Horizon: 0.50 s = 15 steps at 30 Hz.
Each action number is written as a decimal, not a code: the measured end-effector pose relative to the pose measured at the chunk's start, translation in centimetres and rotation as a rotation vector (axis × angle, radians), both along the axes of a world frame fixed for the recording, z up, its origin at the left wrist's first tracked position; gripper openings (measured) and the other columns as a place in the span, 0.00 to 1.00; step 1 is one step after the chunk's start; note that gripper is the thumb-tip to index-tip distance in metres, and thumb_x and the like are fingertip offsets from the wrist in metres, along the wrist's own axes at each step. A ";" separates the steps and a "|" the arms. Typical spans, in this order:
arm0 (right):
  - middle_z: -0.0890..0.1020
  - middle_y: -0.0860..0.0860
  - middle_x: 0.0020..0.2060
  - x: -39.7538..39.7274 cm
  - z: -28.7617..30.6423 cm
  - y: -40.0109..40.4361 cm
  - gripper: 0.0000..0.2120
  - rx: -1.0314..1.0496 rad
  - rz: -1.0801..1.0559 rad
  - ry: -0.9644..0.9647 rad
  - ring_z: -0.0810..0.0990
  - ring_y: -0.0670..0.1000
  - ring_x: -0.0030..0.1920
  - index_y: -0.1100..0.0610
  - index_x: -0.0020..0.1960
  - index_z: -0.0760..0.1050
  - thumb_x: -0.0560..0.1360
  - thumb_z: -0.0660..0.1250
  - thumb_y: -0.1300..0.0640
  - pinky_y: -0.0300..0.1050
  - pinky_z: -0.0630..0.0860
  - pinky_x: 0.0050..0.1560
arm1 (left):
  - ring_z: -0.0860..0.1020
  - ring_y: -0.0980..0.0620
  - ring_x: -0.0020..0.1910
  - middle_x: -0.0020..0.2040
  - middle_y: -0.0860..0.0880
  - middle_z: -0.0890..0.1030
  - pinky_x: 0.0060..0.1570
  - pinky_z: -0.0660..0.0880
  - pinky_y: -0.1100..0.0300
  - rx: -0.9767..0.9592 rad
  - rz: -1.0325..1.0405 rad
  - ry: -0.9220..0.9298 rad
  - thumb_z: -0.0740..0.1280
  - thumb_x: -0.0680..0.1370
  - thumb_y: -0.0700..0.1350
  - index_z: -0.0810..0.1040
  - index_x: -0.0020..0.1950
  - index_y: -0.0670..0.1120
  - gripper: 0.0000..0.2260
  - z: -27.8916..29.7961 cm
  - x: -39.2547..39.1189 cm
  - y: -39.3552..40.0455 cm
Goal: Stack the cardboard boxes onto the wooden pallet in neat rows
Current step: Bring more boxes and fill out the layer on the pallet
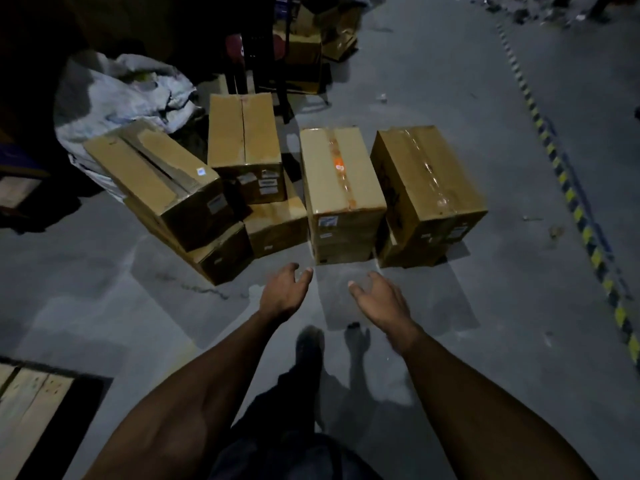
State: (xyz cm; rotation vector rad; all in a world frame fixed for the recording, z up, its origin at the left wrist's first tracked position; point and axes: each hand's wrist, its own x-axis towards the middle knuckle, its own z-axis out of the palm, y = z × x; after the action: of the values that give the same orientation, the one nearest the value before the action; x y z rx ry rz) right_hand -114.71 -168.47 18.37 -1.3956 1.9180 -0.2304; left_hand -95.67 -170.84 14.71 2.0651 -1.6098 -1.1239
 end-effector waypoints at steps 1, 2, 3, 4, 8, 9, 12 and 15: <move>0.67 0.55 0.75 -0.5 -0.5 -2.5 0.31 -0.002 0.008 0.004 0.66 0.58 0.74 0.54 0.78 0.61 0.81 0.61 0.41 0.53 0.65 0.70 | 0.67 0.43 0.74 0.76 0.43 0.67 0.71 0.65 0.48 0.002 0.007 0.012 0.54 0.83 0.60 0.63 0.78 0.44 0.28 -0.5 -0.5 -2.5; 0.67 0.54 0.76 -1.0 -1.1 -5.2 0.31 0.000 0.015 0.008 0.65 0.58 0.74 0.53 0.78 0.61 0.81 0.61 0.41 0.53 0.64 0.70 | 0.67 0.43 0.74 0.77 0.43 0.66 0.71 0.65 0.47 0.007 0.020 0.027 0.54 0.83 0.60 0.63 0.78 0.44 0.28 -1.1 -1.0 -5.1; 0.66 0.54 0.76 -1.5 -1.7 -8.1 0.31 -0.001 0.018 0.005 0.65 0.58 0.74 0.53 0.79 0.61 0.81 0.61 0.40 0.53 0.64 0.71 | 0.67 0.43 0.73 0.76 0.43 0.67 0.71 0.66 0.46 0.013 0.038 0.041 0.54 0.83 0.60 0.63 0.78 0.44 0.28 -1.7 -1.4 -7.8; 0.66 0.53 0.76 -1.8 -2.2 -11.0 0.32 0.006 0.004 -0.008 0.65 0.57 0.75 0.53 0.79 0.61 0.80 0.61 0.40 0.53 0.64 0.71 | 0.68 0.43 0.73 0.76 0.42 0.67 0.71 0.67 0.45 0.022 0.052 0.053 0.54 0.83 0.61 0.64 0.78 0.44 0.28 -2.2 -1.8 -10.4; 0.67 0.54 0.76 -3.0 -2.9 -21.9 0.35 0.038 -0.093 -0.082 0.65 0.58 0.75 0.53 0.79 0.60 0.78 0.64 0.38 0.57 0.65 0.73 | 0.73 0.42 0.68 0.72 0.42 0.72 0.65 0.72 0.46 0.077 0.100 0.103 0.54 0.83 0.62 0.68 0.74 0.44 0.28 -2.4 -3.0 -20.8; 0.68 0.54 0.75 -3.3 -2.9 -24.5 0.35 0.041 -0.123 -0.111 0.66 0.58 0.74 0.53 0.79 0.61 0.78 0.65 0.39 0.58 0.66 0.73 | 0.73 0.42 0.67 0.71 0.41 0.73 0.64 0.72 0.47 0.082 0.119 0.129 0.55 0.83 0.61 0.69 0.74 0.43 0.28 -2.0 -3.2 -23.2; 0.69 0.56 0.74 -4.6 -2.7 -31.7 0.34 0.038 -0.206 -0.188 0.68 0.59 0.73 0.54 0.78 0.62 0.78 0.67 0.42 0.58 0.66 0.73 | 0.73 0.41 0.67 0.71 0.40 0.73 0.65 0.70 0.50 0.117 0.231 0.252 0.55 0.83 0.59 0.70 0.73 0.42 0.26 -0.6 -3.6 -30.0; 0.66 0.57 0.77 -5.7 -2.9 -38.5 0.37 0.042 -0.307 -0.287 0.65 0.60 0.75 0.58 0.80 0.59 0.78 0.69 0.43 0.56 0.64 0.74 | 0.75 0.44 0.61 0.65 0.42 0.77 0.52 0.70 0.57 0.160 0.415 0.490 0.55 0.85 0.54 0.74 0.67 0.42 0.20 0.1 -4.1 -36.1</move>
State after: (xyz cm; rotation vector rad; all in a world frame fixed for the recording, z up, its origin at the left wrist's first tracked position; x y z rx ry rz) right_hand -120.45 -207.00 15.42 -0.9759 1.8735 -0.5056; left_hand -99.80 -206.95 14.77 1.8883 -0.8433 -1.4782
